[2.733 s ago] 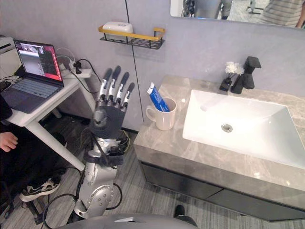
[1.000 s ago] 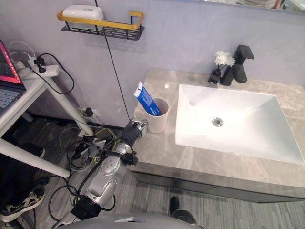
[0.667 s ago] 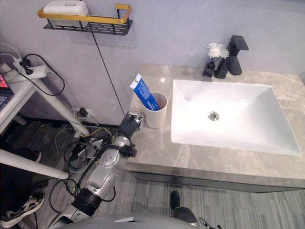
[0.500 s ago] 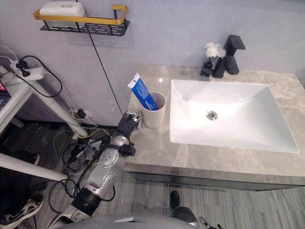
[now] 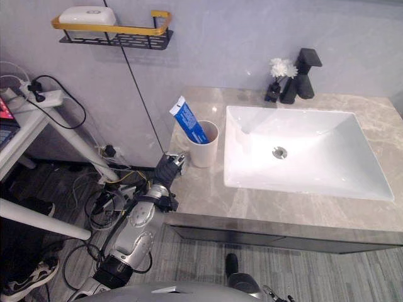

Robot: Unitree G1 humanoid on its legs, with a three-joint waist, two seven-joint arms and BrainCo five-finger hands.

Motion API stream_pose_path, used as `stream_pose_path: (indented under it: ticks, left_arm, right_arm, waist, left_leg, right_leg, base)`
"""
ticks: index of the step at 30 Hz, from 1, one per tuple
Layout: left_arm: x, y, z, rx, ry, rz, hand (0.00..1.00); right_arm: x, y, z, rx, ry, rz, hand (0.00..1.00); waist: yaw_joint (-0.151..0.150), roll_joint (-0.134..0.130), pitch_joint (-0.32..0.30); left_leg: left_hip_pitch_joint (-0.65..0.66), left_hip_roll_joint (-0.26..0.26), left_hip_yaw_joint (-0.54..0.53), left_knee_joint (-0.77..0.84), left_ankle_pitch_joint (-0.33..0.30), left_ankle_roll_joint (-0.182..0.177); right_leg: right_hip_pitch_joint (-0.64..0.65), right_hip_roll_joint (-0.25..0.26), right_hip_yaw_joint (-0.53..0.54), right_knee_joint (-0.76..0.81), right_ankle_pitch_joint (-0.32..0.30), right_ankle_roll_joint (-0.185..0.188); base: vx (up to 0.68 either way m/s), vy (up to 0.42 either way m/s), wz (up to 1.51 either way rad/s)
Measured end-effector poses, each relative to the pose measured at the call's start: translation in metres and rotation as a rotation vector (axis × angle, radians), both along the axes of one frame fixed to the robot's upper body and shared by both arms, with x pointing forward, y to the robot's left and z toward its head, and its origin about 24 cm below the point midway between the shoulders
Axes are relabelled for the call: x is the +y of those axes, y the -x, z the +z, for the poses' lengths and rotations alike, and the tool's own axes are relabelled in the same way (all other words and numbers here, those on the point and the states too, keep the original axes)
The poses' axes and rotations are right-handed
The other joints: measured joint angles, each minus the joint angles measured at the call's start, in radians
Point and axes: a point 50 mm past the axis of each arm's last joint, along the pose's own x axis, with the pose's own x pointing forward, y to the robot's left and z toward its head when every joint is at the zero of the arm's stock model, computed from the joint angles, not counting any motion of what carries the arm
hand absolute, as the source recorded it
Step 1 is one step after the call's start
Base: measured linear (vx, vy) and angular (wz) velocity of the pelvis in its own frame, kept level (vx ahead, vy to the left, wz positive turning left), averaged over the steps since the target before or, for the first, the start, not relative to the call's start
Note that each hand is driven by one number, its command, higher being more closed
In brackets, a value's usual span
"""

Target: Organize washtable

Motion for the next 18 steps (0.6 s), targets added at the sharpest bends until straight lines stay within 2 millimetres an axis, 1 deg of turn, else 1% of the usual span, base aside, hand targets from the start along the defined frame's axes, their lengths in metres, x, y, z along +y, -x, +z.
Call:
stream_pose_path:
  ticks: [1, 7, 14, 18]
  left_arm:
    - [-0.001, 0.002, 0.000, 0.000, 0.002, -0.009, 1.00]
    - [-0.025, 0.014, -0.004, 0.007, -0.001, -0.153, 1.00]
    - [-0.033, 0.015, -0.011, 0.032, -0.023, -0.188, 1.00]
    - [-0.038, 0.010, -0.011, 0.027, -0.042, -0.208, 1.00]
  right_arm:
    - [0.000, 0.000, 0.000, -0.001, 0.001, 0.001, 0.00]
    - [0.000, -0.001, 0.000, -0.001, 0.002, 0.000, 0.00]
    - [0.000, 0.000, 0.000, 0.000, 0.002, -0.001, 0.00]
    - [0.000, 0.000, 0.000, 0.000, 0.002, -0.001, 0.00]
  waist:
    - [0.000, 0.000, 0.000]
    - [-0.002, 0.001, 0.001]
    - [-0.004, 0.000, 0.000]
    - [-0.005, 0.001, 0.000]
  left_leg:
    - [0.000, 0.000, 0.000, 0.000, 0.000, 0.000]
    - [0.003, 0.001, -0.002, 0.002, 0.000, 0.000]
    - [0.013, 0.001, 0.002, 0.004, -0.001, 0.001]
    - [0.015, 0.003, 0.006, 0.004, -0.002, -0.001]
  right_leg:
    - [0.000, 0.000, 0.000, 0.000, 0.000, 0.000]
    - [0.005, 0.000, -0.002, 0.000, 0.000, 0.000]
    - [0.016, 0.001, 0.002, 0.000, 0.000, 0.000]
    - [0.015, 0.003, 0.006, 0.000, 0.000, 0.000]
  base:
    - [0.00, 0.000, 0.00]
    - [0.00, 0.000, 0.00]
    - [0.00, 0.000, -0.01]
    - [0.00, -0.001, -0.02]
